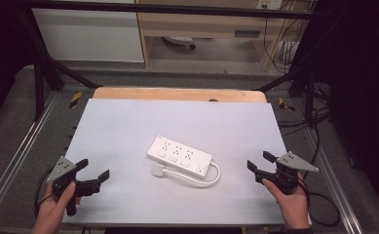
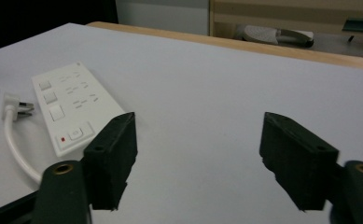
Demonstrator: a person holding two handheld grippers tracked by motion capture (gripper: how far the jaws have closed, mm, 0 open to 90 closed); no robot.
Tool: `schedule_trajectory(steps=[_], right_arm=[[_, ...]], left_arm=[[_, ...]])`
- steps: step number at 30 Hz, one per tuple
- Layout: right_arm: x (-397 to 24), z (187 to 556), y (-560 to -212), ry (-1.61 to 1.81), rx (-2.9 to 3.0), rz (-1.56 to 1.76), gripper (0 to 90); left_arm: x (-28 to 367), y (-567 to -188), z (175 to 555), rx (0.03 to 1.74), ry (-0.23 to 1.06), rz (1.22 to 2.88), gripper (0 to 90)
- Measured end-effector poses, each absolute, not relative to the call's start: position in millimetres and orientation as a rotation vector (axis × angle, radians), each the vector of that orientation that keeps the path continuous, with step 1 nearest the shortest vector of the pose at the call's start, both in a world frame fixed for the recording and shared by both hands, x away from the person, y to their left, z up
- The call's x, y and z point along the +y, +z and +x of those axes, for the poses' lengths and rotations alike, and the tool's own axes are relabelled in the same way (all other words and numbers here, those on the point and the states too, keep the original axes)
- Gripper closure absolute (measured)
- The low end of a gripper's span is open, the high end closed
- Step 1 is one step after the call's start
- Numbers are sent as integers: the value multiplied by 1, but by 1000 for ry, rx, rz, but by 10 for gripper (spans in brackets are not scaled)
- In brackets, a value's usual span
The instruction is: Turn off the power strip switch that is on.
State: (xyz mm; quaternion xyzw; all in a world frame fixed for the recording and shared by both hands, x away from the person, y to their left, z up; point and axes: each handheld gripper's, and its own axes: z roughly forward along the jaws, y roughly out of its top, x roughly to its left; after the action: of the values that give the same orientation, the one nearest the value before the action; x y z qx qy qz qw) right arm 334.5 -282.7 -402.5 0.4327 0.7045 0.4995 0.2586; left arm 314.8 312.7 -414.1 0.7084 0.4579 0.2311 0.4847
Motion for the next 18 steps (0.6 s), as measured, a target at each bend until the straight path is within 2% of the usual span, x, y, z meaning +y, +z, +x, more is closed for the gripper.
schedule_trajectory(steps=[1,2,12,15,18], right_arm=[[-283,334,-402,1354,1910,1173,289],[-279,333,-399,1360,1900,1161,359],[-263,341,-389,1338,1907,1107,725],[-260,343,-387,1343,1901,1088,775],[-258,345,-387,1334,1890,1084,788]], left_arm=[[313,-414,315,1115,563,1725,56],[313,-414,315,1117,564,1724,56],[313,-414,315,1110,561,1729,56],[313,-414,315,1111,561,1728,56],[313,-414,316,1108,559,1731,56]])
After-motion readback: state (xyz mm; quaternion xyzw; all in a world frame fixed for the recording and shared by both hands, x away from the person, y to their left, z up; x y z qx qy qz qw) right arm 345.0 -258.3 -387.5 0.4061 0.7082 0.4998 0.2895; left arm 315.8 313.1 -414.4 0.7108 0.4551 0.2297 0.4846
